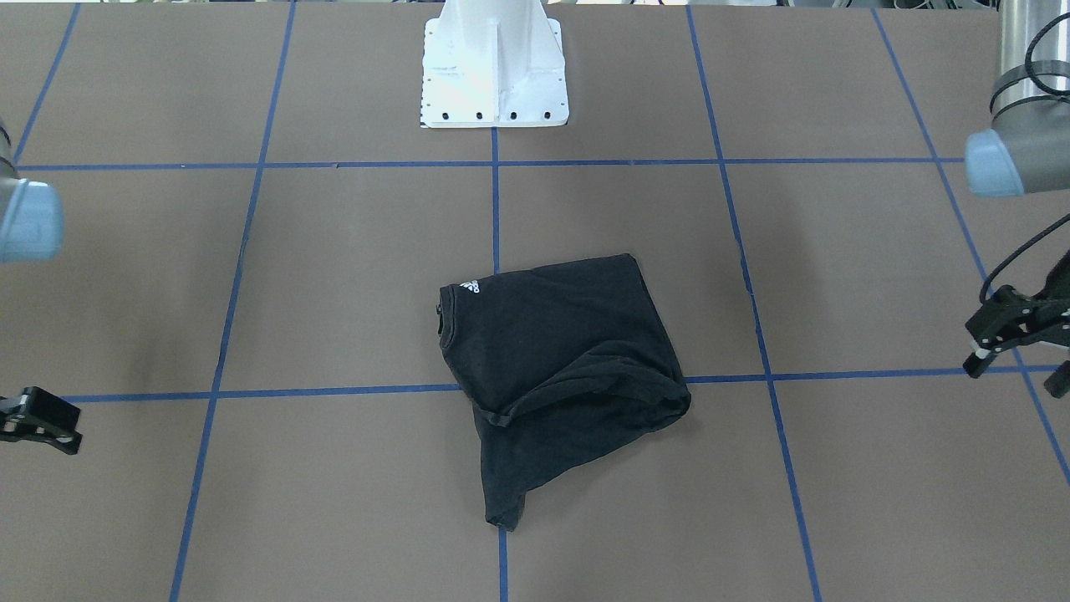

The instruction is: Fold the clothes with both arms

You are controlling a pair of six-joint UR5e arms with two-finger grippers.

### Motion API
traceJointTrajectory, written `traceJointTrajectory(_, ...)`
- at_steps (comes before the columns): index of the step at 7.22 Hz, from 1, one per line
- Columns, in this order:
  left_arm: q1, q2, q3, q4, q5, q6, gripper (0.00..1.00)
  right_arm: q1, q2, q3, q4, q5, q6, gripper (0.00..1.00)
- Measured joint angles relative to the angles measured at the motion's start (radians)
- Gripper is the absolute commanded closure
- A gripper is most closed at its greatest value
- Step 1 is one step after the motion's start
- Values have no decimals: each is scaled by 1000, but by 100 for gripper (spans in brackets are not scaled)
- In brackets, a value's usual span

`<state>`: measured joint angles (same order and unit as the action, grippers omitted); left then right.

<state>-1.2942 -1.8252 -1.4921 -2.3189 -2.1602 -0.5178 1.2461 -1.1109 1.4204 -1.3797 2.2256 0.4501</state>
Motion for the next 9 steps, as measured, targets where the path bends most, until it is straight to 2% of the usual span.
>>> traceJointTrajectory(3, -61, 77, 2, -36, 17, 99, 0, 94, -187, 76, 24, 23, -99, 0)
traceJointTrajectory(5, -77, 130, -6, 27, 11, 130, 0, 136, -259, 99, -2, 33, -120, 0)
traceJointTrajectory(7, -117, 164, -44, 210, 11, 366, 0, 168, -318, 127, -15, 56, -129, 0)
traceJointTrajectory(9, -157, 181, -158, 538, 12, 619, 0, 206, -367, 146, -52, 113, -131, 0)
